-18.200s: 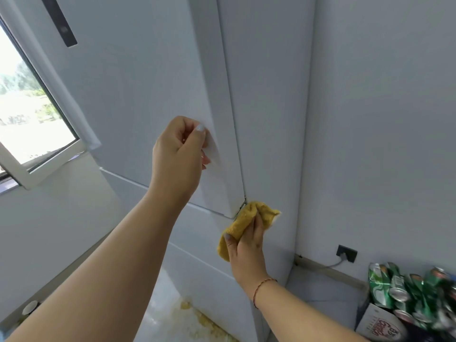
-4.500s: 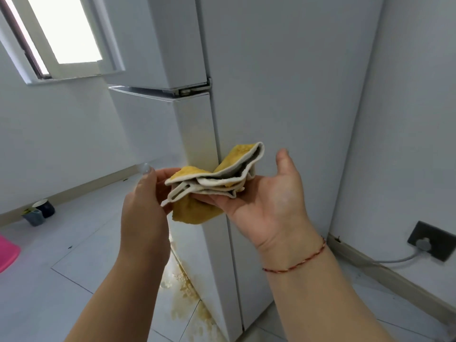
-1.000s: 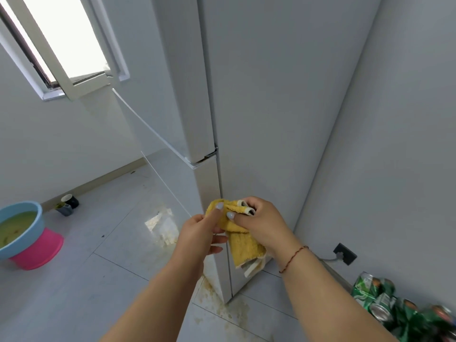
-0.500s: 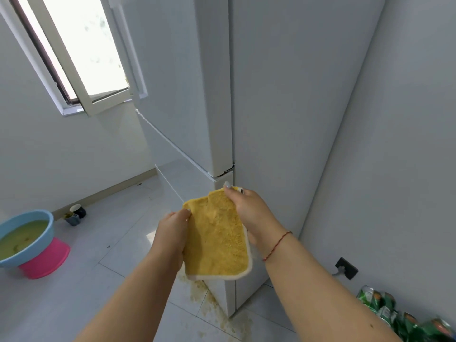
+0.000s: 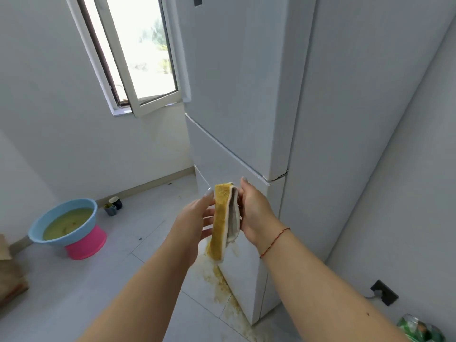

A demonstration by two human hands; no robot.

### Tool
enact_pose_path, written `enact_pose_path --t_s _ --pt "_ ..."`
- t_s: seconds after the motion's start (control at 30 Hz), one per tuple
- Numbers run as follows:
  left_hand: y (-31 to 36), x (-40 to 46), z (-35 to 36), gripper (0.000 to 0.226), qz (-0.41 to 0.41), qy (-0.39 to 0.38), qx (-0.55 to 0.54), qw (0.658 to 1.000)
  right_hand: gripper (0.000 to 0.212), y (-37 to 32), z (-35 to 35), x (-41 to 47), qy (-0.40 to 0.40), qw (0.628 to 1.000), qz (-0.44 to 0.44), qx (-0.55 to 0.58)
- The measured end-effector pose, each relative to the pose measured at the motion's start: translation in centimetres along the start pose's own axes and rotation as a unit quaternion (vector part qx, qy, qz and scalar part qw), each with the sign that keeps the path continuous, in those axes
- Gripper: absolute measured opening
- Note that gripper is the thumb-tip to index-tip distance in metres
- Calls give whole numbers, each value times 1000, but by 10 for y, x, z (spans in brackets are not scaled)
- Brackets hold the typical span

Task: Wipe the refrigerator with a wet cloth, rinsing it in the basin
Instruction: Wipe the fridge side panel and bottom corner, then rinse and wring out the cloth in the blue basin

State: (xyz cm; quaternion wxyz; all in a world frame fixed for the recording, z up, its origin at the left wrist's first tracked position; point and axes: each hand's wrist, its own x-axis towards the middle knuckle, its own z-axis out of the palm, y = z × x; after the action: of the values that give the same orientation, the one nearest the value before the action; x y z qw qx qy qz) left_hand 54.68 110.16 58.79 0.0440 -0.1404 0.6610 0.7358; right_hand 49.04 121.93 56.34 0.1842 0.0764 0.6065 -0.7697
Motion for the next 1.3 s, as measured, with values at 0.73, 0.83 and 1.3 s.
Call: enact_pose_path --t_s 0.73,0.83,1.3 --pt "9 38 -209 45 -17 167 -53 984 15 50 218 83 -182 979 11 -92" --pt "10 72 -244 31 -39 224 -95 969 16 49 249 121 -191 978 46 -63" --pt "33 201 -448 29 -55 366 -205 906 14 16 355 342 -87 992 63 -59"
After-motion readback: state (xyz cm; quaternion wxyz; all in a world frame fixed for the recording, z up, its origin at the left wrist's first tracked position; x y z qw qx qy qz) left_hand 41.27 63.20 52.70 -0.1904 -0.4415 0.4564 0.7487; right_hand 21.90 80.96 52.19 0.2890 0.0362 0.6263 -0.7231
